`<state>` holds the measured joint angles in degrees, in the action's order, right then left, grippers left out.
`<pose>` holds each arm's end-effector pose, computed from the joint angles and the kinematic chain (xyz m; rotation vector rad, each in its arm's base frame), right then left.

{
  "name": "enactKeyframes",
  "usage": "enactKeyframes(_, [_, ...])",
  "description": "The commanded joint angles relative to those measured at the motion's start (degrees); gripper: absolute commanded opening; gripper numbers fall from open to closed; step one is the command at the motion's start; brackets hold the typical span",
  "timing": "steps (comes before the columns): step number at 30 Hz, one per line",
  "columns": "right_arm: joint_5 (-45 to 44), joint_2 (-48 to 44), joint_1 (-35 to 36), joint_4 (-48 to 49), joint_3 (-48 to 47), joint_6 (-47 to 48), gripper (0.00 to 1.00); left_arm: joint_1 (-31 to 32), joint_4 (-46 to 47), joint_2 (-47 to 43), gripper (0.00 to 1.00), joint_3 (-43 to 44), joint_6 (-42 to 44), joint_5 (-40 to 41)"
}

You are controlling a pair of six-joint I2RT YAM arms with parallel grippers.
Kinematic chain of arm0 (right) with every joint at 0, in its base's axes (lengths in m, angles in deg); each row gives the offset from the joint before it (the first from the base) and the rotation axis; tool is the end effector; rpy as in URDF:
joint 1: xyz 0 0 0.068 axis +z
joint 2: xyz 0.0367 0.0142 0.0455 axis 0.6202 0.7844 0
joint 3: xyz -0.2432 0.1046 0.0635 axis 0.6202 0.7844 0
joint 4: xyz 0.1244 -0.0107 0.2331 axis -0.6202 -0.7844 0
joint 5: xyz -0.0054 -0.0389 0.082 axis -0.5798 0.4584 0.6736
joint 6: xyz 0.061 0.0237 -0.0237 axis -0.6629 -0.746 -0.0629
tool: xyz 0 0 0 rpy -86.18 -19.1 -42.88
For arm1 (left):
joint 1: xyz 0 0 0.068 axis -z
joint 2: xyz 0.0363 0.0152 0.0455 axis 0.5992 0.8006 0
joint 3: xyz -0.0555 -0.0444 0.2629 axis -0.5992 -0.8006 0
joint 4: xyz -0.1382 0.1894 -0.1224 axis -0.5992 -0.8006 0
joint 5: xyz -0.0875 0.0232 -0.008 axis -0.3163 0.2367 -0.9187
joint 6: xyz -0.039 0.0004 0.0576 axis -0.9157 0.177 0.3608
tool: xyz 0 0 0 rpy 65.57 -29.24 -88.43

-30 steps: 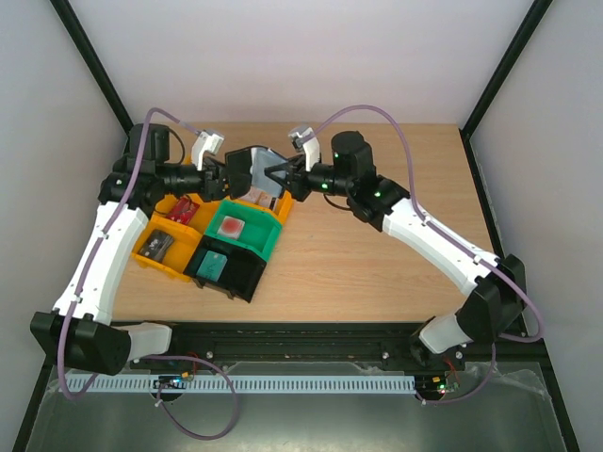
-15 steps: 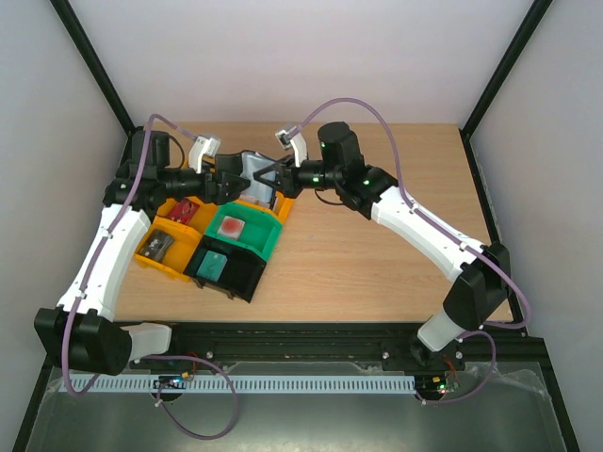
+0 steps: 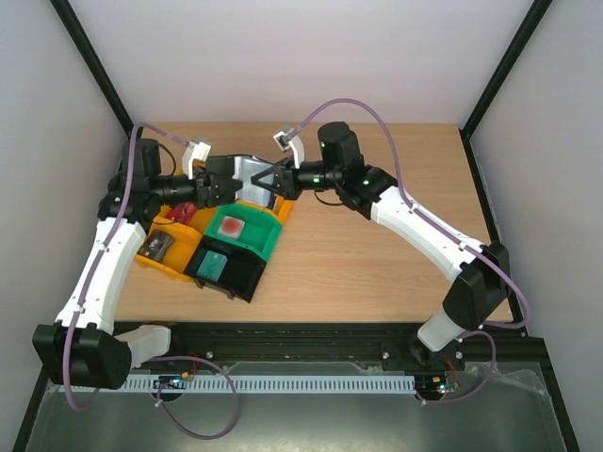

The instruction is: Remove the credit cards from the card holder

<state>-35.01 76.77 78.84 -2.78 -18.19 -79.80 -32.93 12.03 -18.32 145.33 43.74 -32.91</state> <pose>0.2635 0.2823 0.3834 -1.0344 1.7006 1.4807 0.2590 -0.0650 0.3633 0.6036 1.8863 -1.1029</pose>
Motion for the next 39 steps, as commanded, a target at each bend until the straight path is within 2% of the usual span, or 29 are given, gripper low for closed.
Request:
enactKeyframes(1, [4.51, -0.07, 0.54, 4.38, -1.12, -1.45, 0.02, -0.55, 4.11, -1.78, 0.43, -2.3, -2.88, -3.24])
enactKeyframes(4, [4.54, 0.48, 0.59, 3.78, -0.63, -0.94, 0.02, -0.72, 5.73, -1.41, 0.26, -2.59, -4.03, -5.33])
enactKeyframes(7, [4.72, 0.92, 0.66, 4.0, -0.38, -0.9, 0.02, -0.72, 7.2, -0.7, 0.03, -2.57, -5.85, -6.58])
enactKeyframes(10, [4.37, 1.09, 0.65, 3.46, -0.77, -0.51, 0.02, -0.74, 7.35, -0.42, 0.02, -2.69, -5.9, -7.03])
enactKeyframes(16, [-2.88, 2.58, 0.62, 0.83, -2.28, -0.89, 0.02, -0.72, 7.75, 0.34, 0.02, -3.32, -5.46, -7.71])
enactKeyframes(24, [-2.98, 2.9, 0.69, 8.25, 0.72, -5.64, 0.05, -0.25, 9.37, 0.83, 0.02, -3.42, -7.95, -10.92])
enactKeyframes(31, [-2.07, 1.58, 0.45, 6.32, 1.52, -2.86, 0.05, 1.14, 6.28, 2.19, 0.02, -2.65, -4.51, -11.54])
enactKeyframes(33, [-0.17, 1.65, 0.38, 5.61, 1.15, -1.91, 0.11, 0.84, 4.48, 2.24, 0.02, -1.57, -3.06, -11.59])
enactKeyframes(36, [0.76, 0.61, 0.07, 5.76, 2.8, -0.38, 0.3, -0.08, 4.19, 2.34, 0.02, -0.71, -3.29, -14.22])
enactKeyframes(39, [3.14, -1.64, -1.53, 10.87, 7.7, -2.12, 0.38, -1.8, 2.9, 2.35, 0.02, 0.92, -2.3, -16.13])
